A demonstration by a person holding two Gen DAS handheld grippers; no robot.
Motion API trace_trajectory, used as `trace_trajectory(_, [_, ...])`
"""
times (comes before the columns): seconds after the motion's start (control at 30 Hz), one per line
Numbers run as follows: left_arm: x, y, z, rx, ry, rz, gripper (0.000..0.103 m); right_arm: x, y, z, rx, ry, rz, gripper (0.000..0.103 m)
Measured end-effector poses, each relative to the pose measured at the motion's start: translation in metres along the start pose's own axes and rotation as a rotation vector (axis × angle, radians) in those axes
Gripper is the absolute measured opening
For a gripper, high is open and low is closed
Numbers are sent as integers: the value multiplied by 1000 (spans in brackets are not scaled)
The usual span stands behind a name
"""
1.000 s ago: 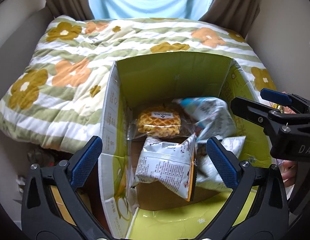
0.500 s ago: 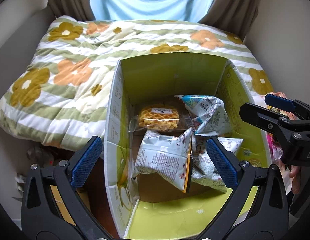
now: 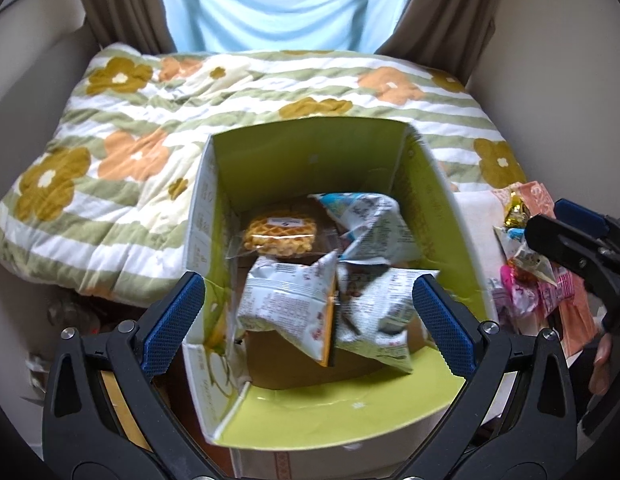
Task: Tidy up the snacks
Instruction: 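Move both grippers back toward the remaining snacks on the table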
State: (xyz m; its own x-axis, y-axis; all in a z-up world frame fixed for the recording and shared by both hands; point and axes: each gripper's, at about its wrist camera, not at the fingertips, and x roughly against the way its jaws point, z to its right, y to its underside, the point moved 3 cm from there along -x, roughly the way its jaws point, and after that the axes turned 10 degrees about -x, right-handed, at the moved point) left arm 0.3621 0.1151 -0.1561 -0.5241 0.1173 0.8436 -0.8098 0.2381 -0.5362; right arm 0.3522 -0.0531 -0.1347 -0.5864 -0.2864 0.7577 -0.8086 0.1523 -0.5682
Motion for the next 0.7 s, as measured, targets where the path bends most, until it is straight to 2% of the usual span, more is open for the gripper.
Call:
trace_trajectory(0.23, [27, -4, 69, -59, -12, 41, 103, 50, 6, 50, -25, -11, 52, 97])
trace_trajectory(0.4, [37, -5, 140, -85, 57, 55, 103, 85, 19, 101, -24, 42, 57, 97])
trace_trajectory(0.7, [29, 14, 261, -143, 101, 22, 103, 137, 55, 207, -46, 102, 55, 97])
